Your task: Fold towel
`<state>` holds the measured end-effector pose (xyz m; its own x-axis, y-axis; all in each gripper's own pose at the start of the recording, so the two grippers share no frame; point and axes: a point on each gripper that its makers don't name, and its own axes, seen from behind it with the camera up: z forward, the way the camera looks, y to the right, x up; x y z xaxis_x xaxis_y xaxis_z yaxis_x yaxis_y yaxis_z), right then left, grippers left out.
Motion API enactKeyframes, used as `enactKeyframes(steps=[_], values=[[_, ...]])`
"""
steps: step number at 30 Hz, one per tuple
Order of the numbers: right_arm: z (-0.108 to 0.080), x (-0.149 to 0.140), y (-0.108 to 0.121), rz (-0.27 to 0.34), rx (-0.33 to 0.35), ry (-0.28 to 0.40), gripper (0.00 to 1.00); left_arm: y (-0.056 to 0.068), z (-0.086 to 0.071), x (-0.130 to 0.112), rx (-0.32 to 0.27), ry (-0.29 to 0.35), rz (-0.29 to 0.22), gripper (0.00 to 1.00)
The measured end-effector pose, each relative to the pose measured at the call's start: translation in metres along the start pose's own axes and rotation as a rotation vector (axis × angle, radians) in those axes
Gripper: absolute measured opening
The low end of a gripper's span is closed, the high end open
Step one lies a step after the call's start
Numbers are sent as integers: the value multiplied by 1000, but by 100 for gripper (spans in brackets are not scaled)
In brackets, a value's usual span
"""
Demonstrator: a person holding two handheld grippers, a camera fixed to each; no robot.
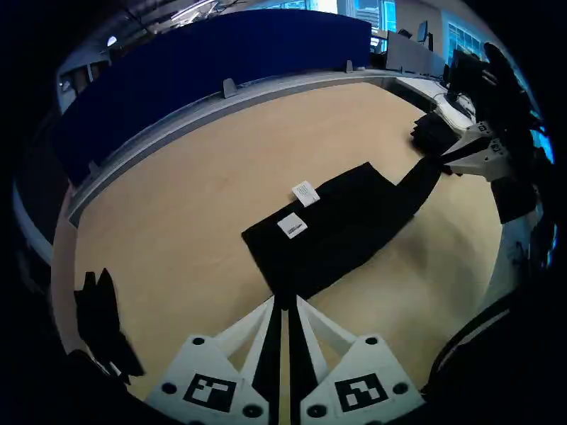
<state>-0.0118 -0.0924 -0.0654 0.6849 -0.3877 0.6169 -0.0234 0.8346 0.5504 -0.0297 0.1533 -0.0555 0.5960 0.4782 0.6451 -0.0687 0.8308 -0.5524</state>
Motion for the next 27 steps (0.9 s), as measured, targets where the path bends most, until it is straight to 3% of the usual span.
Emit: enactKeyframes(steps=[11,18,27], values=[[33,3,20,19,-20,-24,12,-17,30,10,19,-39,23,6],[46,-4,26,34,-22,-40,12,-17,44,3,2,-60,4,7],[65,-16,29,61,-29,-65,12,-21,59,1,11,-58,22,7]])
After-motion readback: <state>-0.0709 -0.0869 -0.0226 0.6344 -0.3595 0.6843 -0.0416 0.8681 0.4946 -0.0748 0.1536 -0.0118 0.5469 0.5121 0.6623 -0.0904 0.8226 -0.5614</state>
